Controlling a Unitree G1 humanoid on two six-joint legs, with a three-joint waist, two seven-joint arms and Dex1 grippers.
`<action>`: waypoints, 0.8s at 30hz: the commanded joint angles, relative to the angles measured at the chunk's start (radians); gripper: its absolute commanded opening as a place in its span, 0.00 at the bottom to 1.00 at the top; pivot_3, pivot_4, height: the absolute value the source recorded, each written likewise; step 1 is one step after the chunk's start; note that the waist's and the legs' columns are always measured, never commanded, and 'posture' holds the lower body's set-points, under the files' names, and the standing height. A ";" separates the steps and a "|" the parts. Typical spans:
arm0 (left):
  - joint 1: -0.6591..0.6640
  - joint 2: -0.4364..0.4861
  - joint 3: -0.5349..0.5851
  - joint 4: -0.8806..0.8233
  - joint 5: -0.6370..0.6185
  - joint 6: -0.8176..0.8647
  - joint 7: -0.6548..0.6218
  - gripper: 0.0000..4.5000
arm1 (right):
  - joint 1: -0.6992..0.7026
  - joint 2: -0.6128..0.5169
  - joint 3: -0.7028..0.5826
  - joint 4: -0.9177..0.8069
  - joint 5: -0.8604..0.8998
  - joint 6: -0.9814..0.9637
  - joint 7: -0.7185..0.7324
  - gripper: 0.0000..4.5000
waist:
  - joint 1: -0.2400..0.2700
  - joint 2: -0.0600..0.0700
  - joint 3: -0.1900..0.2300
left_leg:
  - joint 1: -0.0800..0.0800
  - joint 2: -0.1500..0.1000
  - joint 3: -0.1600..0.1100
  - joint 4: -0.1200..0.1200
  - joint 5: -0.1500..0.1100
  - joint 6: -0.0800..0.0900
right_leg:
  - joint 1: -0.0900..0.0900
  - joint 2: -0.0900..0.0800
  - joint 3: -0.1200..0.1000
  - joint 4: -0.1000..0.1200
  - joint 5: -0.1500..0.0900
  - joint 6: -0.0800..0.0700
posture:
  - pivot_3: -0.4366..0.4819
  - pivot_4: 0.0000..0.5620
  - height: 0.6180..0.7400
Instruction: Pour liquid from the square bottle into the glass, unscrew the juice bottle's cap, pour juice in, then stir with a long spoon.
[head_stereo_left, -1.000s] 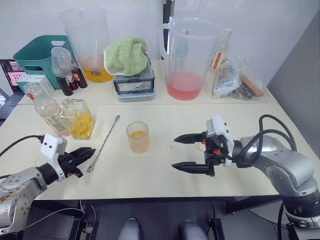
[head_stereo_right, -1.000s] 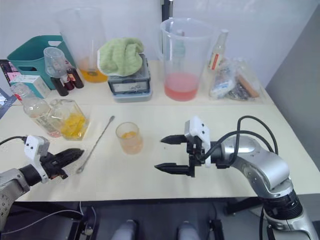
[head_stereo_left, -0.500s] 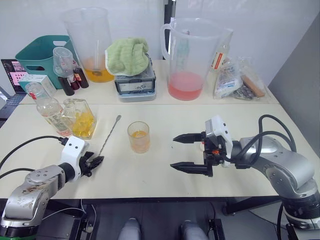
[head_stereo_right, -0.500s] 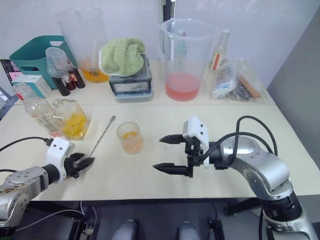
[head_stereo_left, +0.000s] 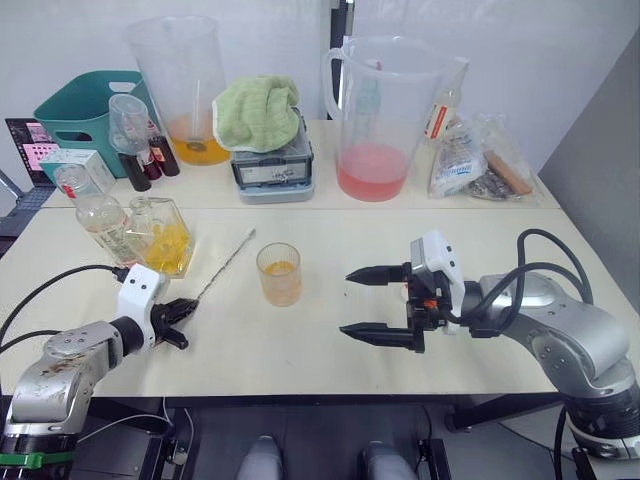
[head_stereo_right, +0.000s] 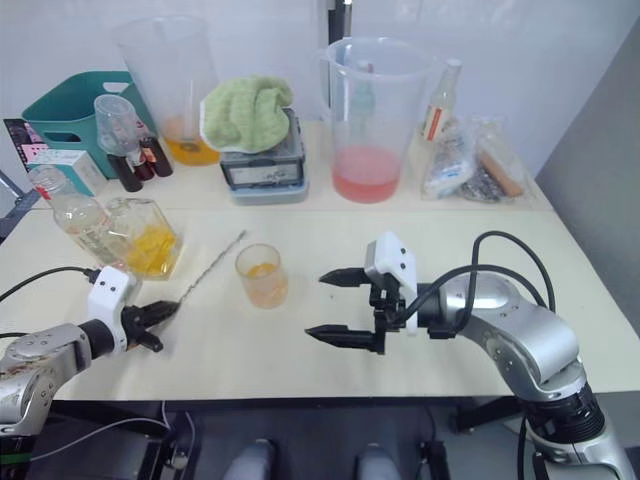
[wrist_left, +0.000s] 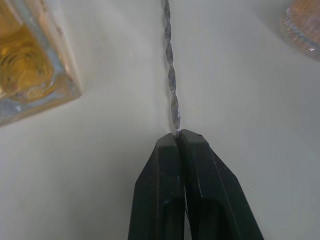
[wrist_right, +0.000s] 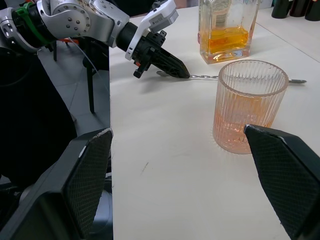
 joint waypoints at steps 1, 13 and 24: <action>-0.014 0.054 0.070 0.070 0.002 -0.113 -0.090 0.00 | 0.004 0.000 -0.015 -0.032 0.015 0.001 -0.010 1.00 | -0.003 -0.001 0.000 | 0.000 0.000 0.000 0.000 0.000 0.000 | 0.000 0.000 0.000 0.000 0.000 0.000 | 0.48 0.27 1.00; 0.145 0.281 0.242 0.215 -0.072 -0.370 -0.639 0.00 | 0.017 -0.005 -0.011 -0.017 -0.001 -0.008 -0.017 1.00 | -0.028 0.000 0.001 | -0.010 0.001 0.001 -0.003 0.000 0.000 | -0.013 0.000 0.000 0.002 0.000 0.000 | 0.48 0.27 1.00; 0.110 0.362 0.217 0.645 0.074 -0.885 -0.857 0.00 | 0.012 0.003 0.001 0.004 -0.023 -0.018 -0.008 1.00 | -0.030 0.000 0.001 | -0.010 0.001 0.001 -0.003 0.000 0.000 | -0.013 0.001 0.000 0.003 0.000 -0.001 | 0.48 0.27 1.00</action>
